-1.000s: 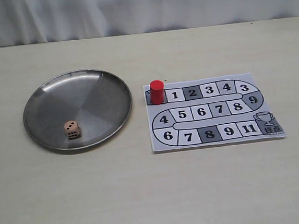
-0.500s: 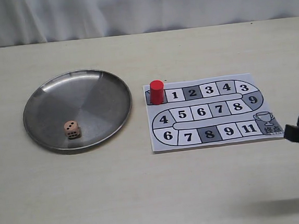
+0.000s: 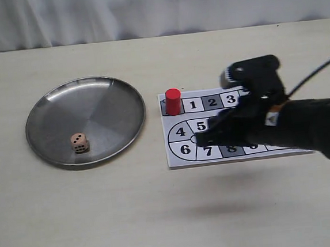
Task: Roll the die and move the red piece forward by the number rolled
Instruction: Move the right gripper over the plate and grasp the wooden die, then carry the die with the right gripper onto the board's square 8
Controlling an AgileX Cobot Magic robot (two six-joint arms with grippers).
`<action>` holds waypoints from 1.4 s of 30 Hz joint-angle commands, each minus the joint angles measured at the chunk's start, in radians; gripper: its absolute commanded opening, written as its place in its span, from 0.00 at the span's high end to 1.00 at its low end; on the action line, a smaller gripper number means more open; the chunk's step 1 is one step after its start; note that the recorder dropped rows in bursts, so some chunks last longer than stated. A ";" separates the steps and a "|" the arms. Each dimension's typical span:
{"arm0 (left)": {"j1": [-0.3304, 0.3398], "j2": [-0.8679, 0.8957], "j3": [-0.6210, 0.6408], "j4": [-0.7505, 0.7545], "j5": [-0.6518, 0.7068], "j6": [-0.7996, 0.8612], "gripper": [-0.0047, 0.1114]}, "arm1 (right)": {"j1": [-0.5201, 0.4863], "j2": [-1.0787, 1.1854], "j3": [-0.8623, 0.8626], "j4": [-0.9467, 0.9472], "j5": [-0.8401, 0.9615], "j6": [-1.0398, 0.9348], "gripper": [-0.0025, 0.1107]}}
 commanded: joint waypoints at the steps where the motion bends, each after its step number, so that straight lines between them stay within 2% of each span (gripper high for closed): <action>1: -0.009 -0.003 0.002 0.000 -0.008 -0.001 0.96 | 0.106 0.160 -0.173 -0.006 0.032 -0.010 0.60; 6: -0.009 -0.003 0.002 0.000 -0.008 -0.001 0.96 | 0.188 0.355 -0.444 -0.018 0.248 -0.063 0.46; 15: -0.009 -0.003 0.002 0.000 -0.008 -0.001 0.96 | 0.260 0.601 -0.825 -0.018 0.384 -0.121 0.33; 23: -0.009 -0.003 0.002 0.000 -0.008 -0.001 0.96 | 0.271 0.762 -1.041 0.083 0.452 -0.148 0.33; 32: -0.009 -0.003 0.002 0.000 -0.008 -0.001 0.96 | 0.305 0.866 -1.141 0.076 0.480 -0.190 0.33; 35: -0.009 -0.003 0.002 0.000 -0.008 -0.001 0.96 | 0.305 0.889 -1.155 0.076 0.469 -0.190 0.40; 42: -0.009 -0.003 0.002 0.000 -0.008 -0.001 0.96 | 0.301 0.896 -1.168 0.073 0.459 -0.189 0.72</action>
